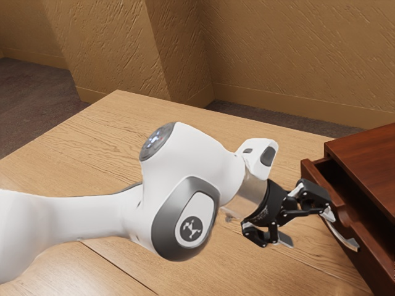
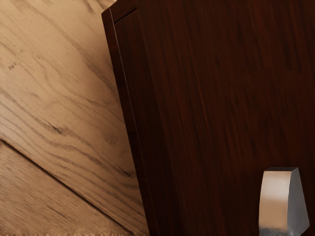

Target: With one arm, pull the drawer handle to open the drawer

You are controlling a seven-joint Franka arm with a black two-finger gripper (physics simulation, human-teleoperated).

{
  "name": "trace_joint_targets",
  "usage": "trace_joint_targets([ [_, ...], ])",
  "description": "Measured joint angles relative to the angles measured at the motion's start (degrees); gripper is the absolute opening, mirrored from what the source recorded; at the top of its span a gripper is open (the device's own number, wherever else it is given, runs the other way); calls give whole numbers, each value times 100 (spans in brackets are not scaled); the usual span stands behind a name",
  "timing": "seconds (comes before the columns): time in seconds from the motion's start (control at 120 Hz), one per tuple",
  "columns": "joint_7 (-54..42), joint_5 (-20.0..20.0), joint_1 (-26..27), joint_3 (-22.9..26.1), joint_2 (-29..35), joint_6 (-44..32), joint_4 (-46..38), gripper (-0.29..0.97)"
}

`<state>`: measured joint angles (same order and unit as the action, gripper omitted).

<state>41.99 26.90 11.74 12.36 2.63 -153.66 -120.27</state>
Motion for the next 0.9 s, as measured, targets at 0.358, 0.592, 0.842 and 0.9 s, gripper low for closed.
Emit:
trace_joint_targets([
  [0.358,39,2,201,-5,256,155,-252,68],
  [0.592,70,-26,211,-54,446,236,-415,68],
  [0.842,108,-24,206,-119,671,390,-619,68],
  [0.9,118,-22,208,-133,734,429,-659,68],
])
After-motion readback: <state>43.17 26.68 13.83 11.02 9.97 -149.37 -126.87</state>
